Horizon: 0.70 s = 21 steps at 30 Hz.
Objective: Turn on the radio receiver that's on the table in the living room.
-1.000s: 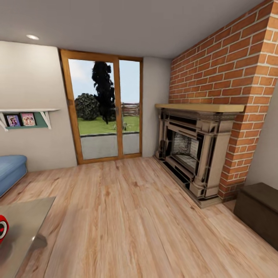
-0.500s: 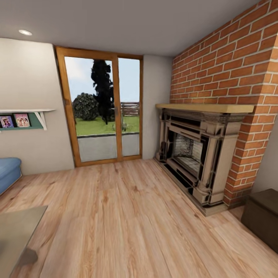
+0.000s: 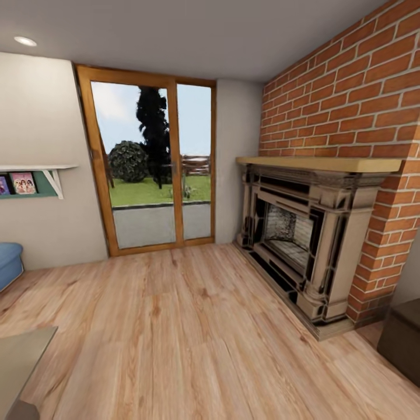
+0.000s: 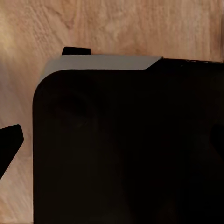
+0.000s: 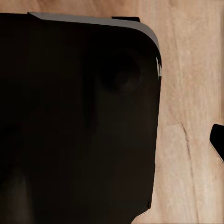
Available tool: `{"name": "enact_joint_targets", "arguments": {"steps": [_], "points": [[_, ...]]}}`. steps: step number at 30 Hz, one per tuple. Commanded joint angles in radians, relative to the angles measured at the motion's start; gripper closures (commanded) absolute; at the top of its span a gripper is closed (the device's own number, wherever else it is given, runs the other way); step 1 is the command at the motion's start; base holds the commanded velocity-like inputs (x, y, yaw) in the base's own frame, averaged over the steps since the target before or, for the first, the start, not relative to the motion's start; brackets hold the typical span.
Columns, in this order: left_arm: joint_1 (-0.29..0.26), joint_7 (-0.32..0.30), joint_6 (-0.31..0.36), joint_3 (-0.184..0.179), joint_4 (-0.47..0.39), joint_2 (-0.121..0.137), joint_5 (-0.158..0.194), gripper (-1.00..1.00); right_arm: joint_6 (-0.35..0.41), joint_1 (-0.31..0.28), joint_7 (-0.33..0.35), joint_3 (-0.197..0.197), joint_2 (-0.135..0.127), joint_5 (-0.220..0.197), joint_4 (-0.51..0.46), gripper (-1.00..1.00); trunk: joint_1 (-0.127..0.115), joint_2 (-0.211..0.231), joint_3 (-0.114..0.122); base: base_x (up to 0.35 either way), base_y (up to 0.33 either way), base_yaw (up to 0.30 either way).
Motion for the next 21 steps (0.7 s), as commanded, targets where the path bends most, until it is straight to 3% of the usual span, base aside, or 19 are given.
{"name": "enact_joint_targets", "arguments": {"steps": [1,6,21], "points": [[0.0,0.0,0.0,0.0,0.0,0.0,0.008,-1.0,0.0,0.0,0.0,0.0,0.0,0.0,0.0,-1.0,0.0,0.0,0.0,0.323,0.0,0.0],[0.0,0.0,0.002,-0.001,0.0,0.001,0.038,-1.0,0.0,0.0,0.0,0.0,0.0,0.0,0.0,-1.0,0.0,0.0,0.0,0.323,0.0,0.0],[0.0,-0.001,0.002,-0.001,-0.002,-0.001,0.046,-1.0,0.0,0.0,0.0,0.0,0.0,0.0,0.0,-1.0,0.0,0.0,0.0,0.323,0.0,0.0]]}}
